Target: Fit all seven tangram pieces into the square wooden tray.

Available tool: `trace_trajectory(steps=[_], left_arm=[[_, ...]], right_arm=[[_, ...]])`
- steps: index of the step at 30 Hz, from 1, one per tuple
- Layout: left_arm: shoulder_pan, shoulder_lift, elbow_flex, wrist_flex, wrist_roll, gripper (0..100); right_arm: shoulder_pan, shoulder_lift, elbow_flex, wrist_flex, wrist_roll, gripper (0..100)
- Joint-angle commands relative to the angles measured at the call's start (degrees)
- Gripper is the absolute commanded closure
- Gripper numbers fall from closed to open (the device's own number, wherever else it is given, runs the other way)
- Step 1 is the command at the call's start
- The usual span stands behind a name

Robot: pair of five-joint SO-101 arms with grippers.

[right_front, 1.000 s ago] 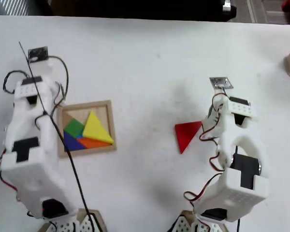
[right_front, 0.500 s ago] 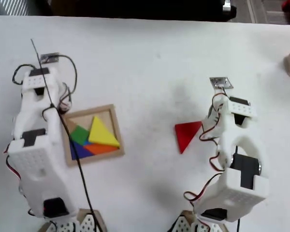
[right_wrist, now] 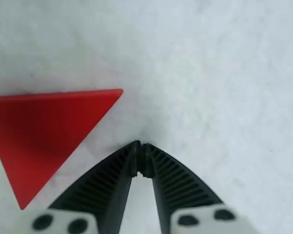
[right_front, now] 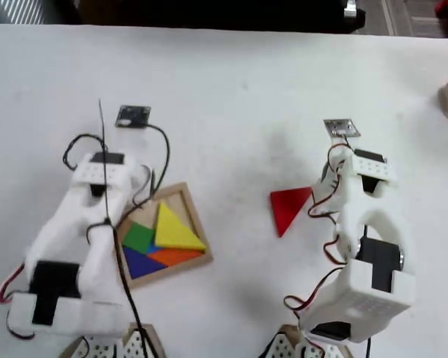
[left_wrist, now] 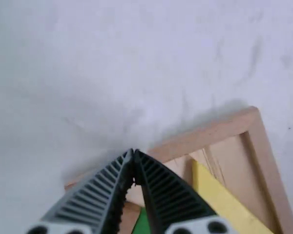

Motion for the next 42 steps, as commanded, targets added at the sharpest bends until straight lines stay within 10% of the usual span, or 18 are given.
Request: trace_trajectory(steps=[1,10,17,33,42], left_arm=[[-0.75,-9.54,2.20,-2.11,0.62,98],[-20.97,-14.46,3.25,-4.75,0.70,98],[-22.02,-8.31,2.81,-11.60,0.44,97],[-24.13,17.45,-23.30,2.46,0.70,97],[-23.87,17.45,-23.30,2.46,0.70,97]], right_arm=[[-0.48,-2.33,0.00,0.40,-0.26,98.1],[-0.66,-2.42,0.00,1.54,-0.18,98.1],[-1.63,-12.09,4.31,0.31,-2.99,98.1],[-45.23,-27.38,16.70,8.57,6.42,98.1],[-58.51,-26.77,13.63,9.01,-16.62,98.1]])
